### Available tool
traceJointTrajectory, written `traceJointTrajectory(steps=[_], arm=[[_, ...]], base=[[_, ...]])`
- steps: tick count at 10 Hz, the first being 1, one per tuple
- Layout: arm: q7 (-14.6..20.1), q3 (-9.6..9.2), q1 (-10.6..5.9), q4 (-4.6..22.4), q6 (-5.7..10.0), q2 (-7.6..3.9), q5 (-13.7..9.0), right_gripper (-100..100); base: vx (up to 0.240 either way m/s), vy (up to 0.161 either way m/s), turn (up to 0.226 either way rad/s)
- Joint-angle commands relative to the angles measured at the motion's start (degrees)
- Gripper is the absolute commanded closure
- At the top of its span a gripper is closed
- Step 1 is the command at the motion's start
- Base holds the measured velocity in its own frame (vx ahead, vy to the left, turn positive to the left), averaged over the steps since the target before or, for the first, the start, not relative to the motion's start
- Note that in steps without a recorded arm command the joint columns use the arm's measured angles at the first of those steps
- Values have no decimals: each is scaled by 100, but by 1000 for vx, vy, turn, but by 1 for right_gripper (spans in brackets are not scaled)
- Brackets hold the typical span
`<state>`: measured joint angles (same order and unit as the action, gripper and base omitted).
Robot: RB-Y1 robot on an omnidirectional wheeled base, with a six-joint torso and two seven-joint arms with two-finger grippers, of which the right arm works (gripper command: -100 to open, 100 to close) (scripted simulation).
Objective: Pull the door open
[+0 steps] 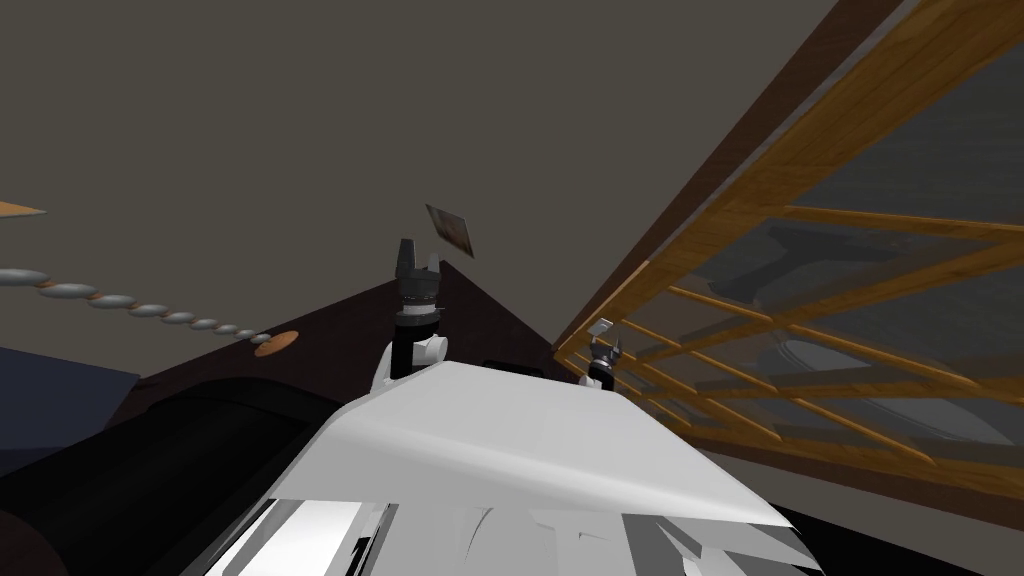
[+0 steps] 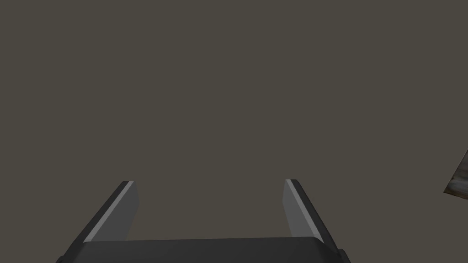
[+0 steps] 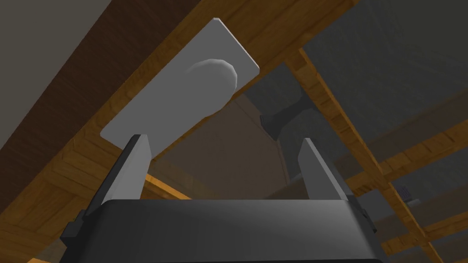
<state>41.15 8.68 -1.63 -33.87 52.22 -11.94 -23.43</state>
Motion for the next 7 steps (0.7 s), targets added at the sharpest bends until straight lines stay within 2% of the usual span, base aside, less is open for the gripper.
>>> traceJointTrajectory(steps=[1, 4, 5, 7], arm=[[286, 20, -31, -28, -34, 54, -15, -100], [717, 51, -126, 0, -55, 144, -39, -100], [757, 51, -126, 0, -55, 144, -39, -100], [1136, 82, -218, 27, -75, 234, -63, -100]], base=[[-40, -4, 6], [-49, 0, 8], [-35, -2, 6], [-47, -4, 9]])
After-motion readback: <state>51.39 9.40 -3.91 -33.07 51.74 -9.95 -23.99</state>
